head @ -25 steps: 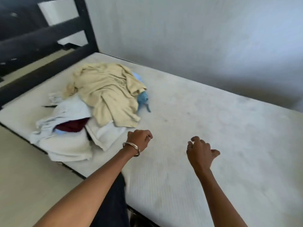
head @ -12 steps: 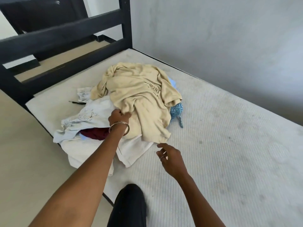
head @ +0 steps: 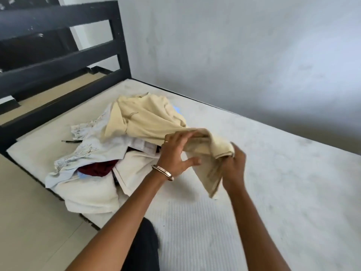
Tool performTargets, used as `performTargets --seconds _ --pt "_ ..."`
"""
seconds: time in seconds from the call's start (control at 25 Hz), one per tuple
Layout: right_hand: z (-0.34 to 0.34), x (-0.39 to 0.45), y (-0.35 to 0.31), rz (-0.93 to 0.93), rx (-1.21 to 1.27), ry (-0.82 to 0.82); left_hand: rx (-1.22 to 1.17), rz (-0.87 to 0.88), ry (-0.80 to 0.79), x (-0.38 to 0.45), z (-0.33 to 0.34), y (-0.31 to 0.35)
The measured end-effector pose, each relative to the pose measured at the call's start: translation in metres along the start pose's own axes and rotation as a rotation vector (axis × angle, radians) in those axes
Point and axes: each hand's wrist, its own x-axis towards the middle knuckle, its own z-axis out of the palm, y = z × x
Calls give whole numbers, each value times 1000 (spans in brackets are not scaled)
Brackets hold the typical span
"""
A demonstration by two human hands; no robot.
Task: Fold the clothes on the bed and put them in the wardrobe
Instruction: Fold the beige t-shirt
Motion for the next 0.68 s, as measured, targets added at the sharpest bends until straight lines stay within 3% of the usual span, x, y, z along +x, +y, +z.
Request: performTargets --seconds 0.08,0.12,0.24,0.32,0.44,0.48,0.56,0.64,0.68 --pt "-38 2 -53 -91 39 -18 499 -84 -99 -8 17 3" --pt "-57 0 -81 -164 37 -41 592 -149 -81 -11 27 9" --pt "-123 4 -135 -301 -9 30 380 -319 146 -5 38 25" --pt "-176 14 -133 -138 -203 216 68 -265 193 0 38 32" --pt "-256 5 -95 408 -853 438 -233 -185 85 6 41 64" --pt "-271 -8 -81 558 -1068 391 -202 -123 19 10 43 80" --pt "-275 -31 -66 560 -1317 38 -15 33 -127 19 53 119" --pt "-248 -48 -54 355 -1136 -375 49 103 -262 22 69 162" --pt "-232 -56 -48 292 -1054 -458 -4 90 -306 21 78 181"
